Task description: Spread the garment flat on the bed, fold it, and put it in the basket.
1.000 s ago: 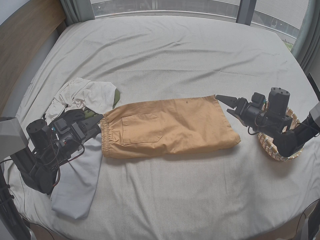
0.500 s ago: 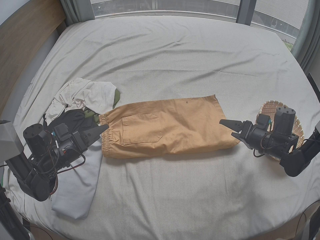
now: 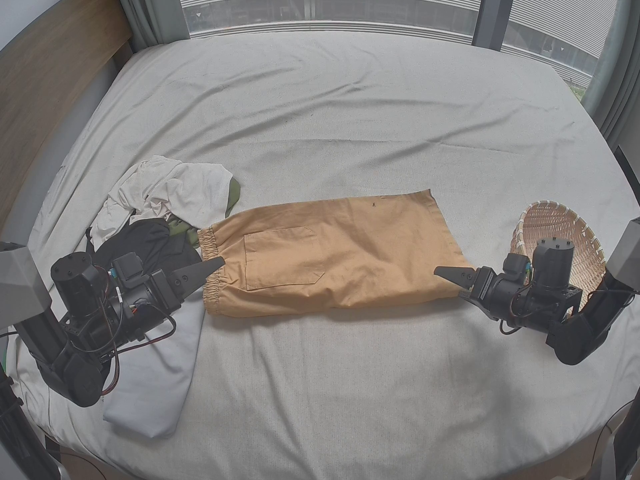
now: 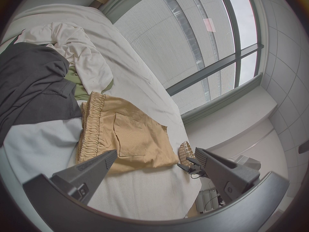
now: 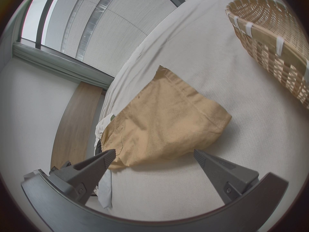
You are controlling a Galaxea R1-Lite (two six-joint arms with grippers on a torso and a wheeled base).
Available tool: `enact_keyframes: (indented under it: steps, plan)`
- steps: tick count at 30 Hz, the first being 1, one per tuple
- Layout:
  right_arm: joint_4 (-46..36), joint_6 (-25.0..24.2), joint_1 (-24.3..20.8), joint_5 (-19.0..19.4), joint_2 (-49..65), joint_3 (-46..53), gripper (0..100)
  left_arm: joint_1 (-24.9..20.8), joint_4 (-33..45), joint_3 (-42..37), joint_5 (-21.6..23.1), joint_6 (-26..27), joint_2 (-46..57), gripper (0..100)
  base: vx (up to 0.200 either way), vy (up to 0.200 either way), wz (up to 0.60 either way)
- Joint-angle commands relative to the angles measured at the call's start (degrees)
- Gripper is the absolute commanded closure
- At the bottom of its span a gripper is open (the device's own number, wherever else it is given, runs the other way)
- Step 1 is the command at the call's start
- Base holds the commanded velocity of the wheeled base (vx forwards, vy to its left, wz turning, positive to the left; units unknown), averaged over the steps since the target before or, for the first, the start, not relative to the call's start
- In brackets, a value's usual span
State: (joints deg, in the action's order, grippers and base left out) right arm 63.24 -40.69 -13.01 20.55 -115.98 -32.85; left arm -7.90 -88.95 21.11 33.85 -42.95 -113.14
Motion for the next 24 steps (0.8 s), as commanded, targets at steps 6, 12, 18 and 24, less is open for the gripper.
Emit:
enact_keyframes:
  steps: [6,12,18,24]
  plan:
    - [2.32,-0.09,-0.09,0.01,-6.36,-0.81,0,0.08,-0.08,0.07,-0.19,0.06,-0.24,0,0.0,0.0,0.0]
    - [7.33,0.0,-0.09,-0.25,-12.16,-2.83,0,0.08,-0.08,0.07,-0.1,-0.03,-0.24,0,0.0,0.0,0.0]
    - [9.09,-2.37,-0.44,-0.16,-13.48,-6.7,0,0.08,-0.08,0.07,-0.1,0.06,-0.59,0,0.0,0.0,0.0]
    - [14.63,-3.43,-0.53,-0.78,-17.79,-9.95,0,0.08,-0.08,0.07,-0.37,0.06,-0.85,0,0.0,0.0,0.0]
